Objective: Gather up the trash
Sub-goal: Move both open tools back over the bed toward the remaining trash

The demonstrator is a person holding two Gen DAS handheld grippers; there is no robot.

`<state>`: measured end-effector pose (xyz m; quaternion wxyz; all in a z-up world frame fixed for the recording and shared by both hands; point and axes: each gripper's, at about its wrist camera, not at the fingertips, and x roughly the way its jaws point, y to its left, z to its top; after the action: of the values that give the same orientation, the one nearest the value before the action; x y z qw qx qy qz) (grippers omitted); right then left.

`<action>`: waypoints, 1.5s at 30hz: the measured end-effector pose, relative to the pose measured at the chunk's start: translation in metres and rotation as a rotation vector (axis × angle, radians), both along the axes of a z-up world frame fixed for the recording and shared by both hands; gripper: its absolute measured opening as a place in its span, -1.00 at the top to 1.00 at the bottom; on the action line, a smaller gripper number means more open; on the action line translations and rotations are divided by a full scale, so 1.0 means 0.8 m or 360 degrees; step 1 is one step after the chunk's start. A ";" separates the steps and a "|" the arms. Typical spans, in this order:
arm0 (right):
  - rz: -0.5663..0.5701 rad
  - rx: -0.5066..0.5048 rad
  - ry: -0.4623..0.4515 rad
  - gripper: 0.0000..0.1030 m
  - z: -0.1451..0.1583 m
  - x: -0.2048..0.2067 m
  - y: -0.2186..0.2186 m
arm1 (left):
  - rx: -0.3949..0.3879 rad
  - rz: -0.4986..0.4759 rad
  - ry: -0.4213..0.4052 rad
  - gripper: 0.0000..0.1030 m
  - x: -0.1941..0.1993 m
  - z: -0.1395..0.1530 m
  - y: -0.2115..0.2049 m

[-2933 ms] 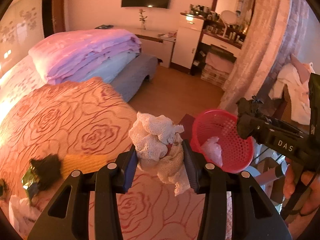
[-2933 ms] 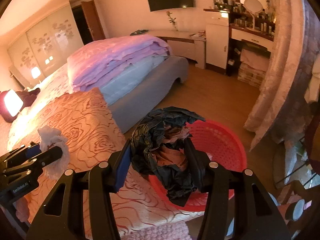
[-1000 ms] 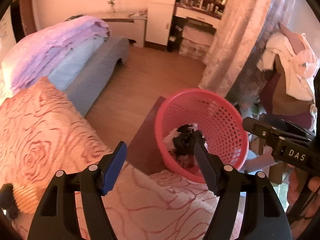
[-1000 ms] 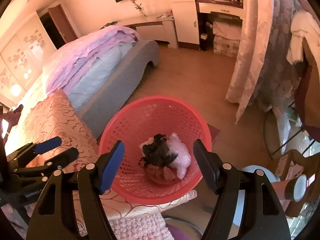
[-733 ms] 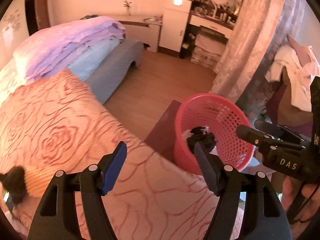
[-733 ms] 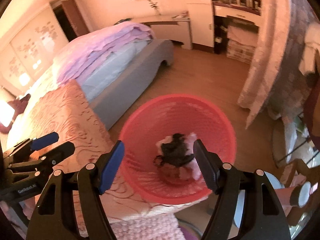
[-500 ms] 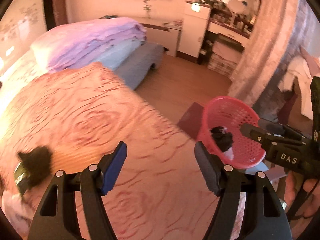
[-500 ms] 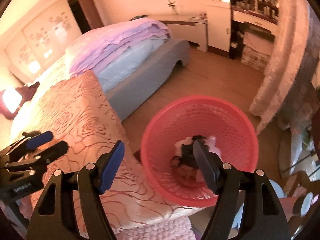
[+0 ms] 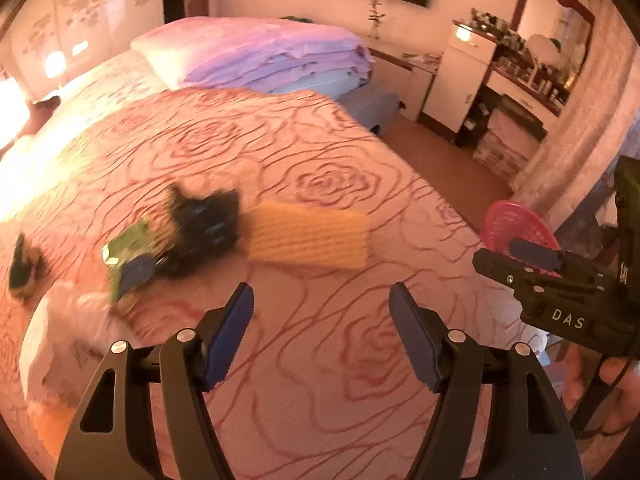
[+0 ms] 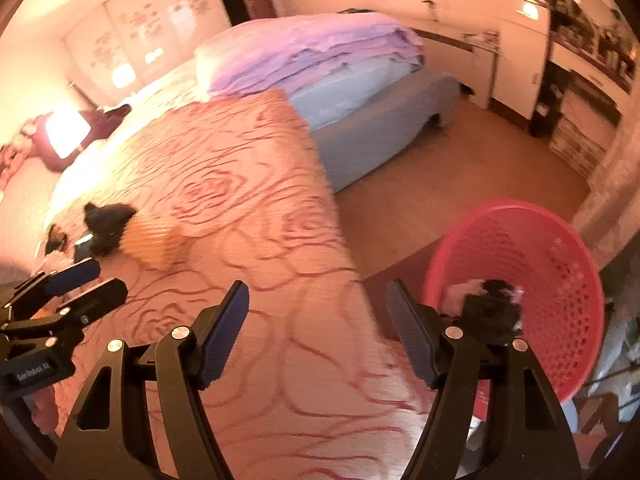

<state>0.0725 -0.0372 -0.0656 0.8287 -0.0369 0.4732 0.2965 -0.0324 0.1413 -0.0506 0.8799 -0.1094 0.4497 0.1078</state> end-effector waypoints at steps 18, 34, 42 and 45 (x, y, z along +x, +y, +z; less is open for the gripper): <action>0.0228 0.0048 -0.0035 -0.34 0.015 -0.019 0.056 | 0.0033 0.0467 -0.0026 -0.42 -0.128 0.014 0.059; 0.0428 0.0070 -0.0091 -0.34 0.034 -0.038 0.113 | 0.0147 0.0721 -0.0031 -0.46 -0.193 0.010 0.097; 0.0568 0.0079 -0.0120 -0.34 0.047 -0.057 0.156 | -0.0011 0.0736 -0.0153 -0.46 -0.211 0.018 0.113; 0.0592 0.0080 -0.0118 -0.34 0.048 -0.062 0.165 | -0.0061 0.0673 -0.0230 -0.46 -0.212 0.031 0.113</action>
<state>0.0232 0.0945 -0.0269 0.7772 -0.1139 0.4198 0.4547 -0.2021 0.2316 -0.0254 0.8655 -0.2253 0.3544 0.2732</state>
